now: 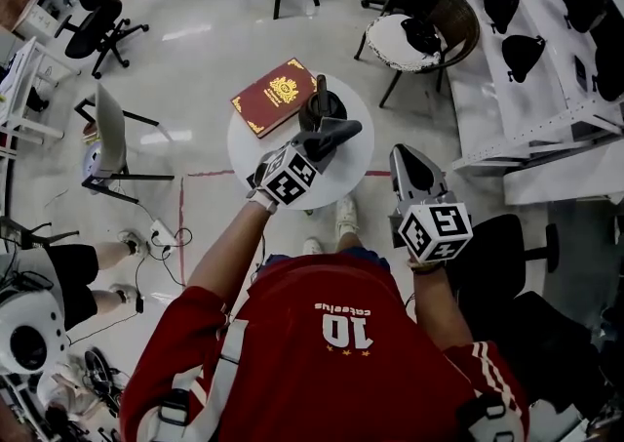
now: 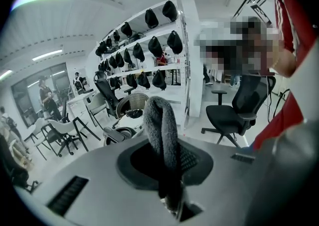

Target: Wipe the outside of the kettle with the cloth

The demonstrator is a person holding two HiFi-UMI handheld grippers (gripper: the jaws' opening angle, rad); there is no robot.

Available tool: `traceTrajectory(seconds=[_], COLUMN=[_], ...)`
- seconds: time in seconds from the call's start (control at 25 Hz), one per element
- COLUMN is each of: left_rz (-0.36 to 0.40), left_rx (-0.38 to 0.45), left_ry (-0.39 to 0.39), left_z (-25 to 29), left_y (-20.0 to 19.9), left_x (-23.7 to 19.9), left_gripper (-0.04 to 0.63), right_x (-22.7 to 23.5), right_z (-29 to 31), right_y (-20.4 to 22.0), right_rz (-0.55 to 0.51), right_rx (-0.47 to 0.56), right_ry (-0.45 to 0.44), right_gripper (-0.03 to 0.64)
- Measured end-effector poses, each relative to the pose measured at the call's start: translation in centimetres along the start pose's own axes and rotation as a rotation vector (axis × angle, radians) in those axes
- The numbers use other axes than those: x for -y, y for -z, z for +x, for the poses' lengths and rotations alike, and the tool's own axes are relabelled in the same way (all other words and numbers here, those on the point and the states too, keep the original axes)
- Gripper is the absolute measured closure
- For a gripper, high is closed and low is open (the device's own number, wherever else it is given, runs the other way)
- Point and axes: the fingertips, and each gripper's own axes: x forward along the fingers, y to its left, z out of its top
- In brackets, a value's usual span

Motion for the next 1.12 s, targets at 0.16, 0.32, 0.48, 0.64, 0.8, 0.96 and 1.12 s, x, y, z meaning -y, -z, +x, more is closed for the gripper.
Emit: traceTrajectory(seconds=[0.16, 0.32, 0.48, 0.64, 0.8, 0.96, 1.12], left_rz=[-0.038, -0.073, -0.146, -0.242, -0.289, -0.294, -0.317], left_rx=[0.047, 0.089, 0.155, 0.236, 0.270, 0.261, 0.249], left_ry=[-0.011, -0.043, -0.091, -0.161, -0.241, -0.291, -0.311], left_z=[-2.0, -4.8, -8.2, -11.3, -12.9, -12.8, -11.5], left_y=[0.1, 0.7, 1.0, 1.4, 2.2, 2.9, 3.3], left_x=[0.4, 0.5, 0.2, -2.3, -5.3, -8.0, -10.3], left_gripper=[0.548, 0.548, 0.548, 0.548, 0.548, 0.548, 0.548], right_x=[-1.6, -3.1, -3.9, -4.5, -4.8, -4.1, -3.1], right_z=[-0.2, 0.0, 0.2, 0.8, 1.5, 1.9, 2.2], right_y=[0.0, 0.4, 1.1, 1.0, 0.5, -0.1, -0.5], right_rz=[-0.022, -0.056, -0.071, -0.085, -0.095, -0.093, -0.079], right_rx=[-0.012, -0.031, -0.054, -0.067, -0.065, -0.056, -0.048], right_ry=[-0.013, -0.030, -0.048, -0.063, -0.079, -0.080, -0.067], right_gripper=[0.600, 0.600, 0.600, 0.600, 0.600, 0.600, 0.600])
